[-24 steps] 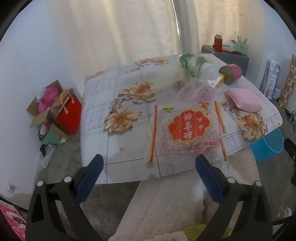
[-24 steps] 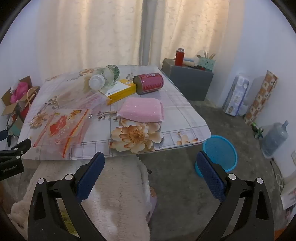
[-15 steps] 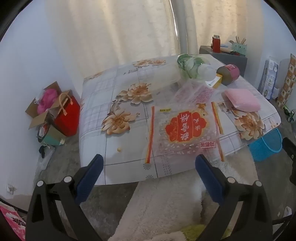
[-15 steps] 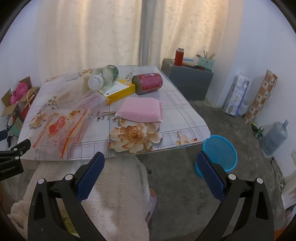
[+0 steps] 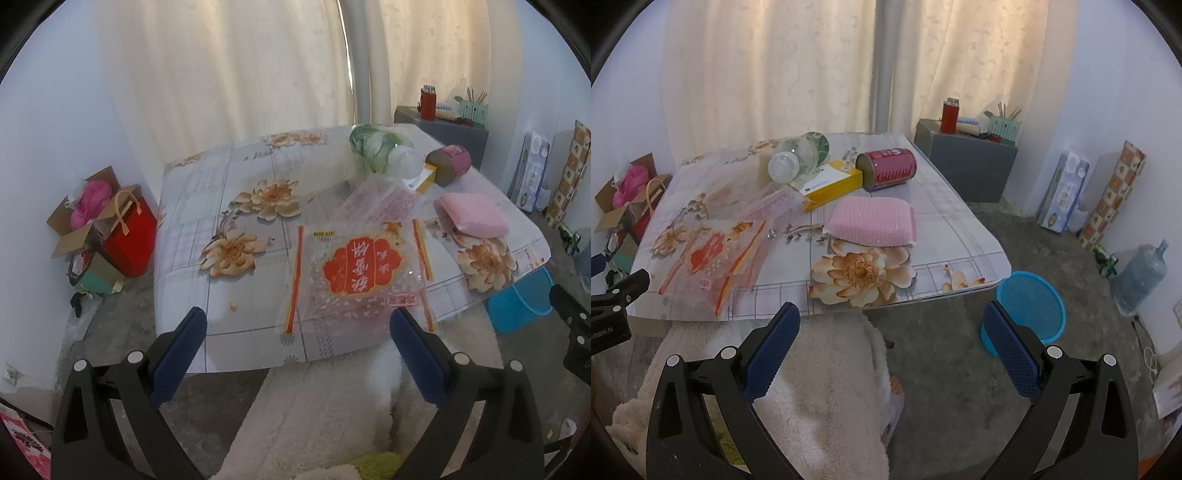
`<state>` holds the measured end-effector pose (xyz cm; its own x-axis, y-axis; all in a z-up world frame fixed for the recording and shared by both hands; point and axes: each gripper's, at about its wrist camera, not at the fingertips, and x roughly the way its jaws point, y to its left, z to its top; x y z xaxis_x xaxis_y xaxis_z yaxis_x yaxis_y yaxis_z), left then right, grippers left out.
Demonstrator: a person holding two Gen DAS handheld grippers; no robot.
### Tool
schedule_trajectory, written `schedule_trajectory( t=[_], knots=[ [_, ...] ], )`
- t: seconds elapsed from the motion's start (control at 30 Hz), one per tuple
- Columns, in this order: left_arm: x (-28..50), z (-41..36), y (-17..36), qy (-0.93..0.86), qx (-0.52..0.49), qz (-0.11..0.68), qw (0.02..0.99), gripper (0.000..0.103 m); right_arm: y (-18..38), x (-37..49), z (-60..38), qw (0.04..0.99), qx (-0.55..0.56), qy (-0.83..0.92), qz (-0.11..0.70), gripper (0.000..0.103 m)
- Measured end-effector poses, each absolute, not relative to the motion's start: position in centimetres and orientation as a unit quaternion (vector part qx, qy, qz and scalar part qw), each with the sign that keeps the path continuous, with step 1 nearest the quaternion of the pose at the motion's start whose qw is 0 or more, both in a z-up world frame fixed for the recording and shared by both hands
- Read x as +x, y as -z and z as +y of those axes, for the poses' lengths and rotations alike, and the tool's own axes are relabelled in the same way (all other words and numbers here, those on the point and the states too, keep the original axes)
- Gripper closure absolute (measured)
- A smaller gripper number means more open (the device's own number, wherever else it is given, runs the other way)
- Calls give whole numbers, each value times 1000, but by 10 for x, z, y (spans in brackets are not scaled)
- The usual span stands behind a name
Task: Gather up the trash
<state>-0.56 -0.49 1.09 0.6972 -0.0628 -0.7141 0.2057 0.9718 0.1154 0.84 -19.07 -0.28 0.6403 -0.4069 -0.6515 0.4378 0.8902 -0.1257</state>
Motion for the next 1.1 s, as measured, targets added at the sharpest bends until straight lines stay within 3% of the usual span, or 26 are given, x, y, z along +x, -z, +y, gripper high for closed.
schedule_trajectory(
  t=[1.1],
  knots=[
    [-14,-3,-16,79,87,367,923,6,-8,4,-183,911,15,233,341,8]
  ],
)
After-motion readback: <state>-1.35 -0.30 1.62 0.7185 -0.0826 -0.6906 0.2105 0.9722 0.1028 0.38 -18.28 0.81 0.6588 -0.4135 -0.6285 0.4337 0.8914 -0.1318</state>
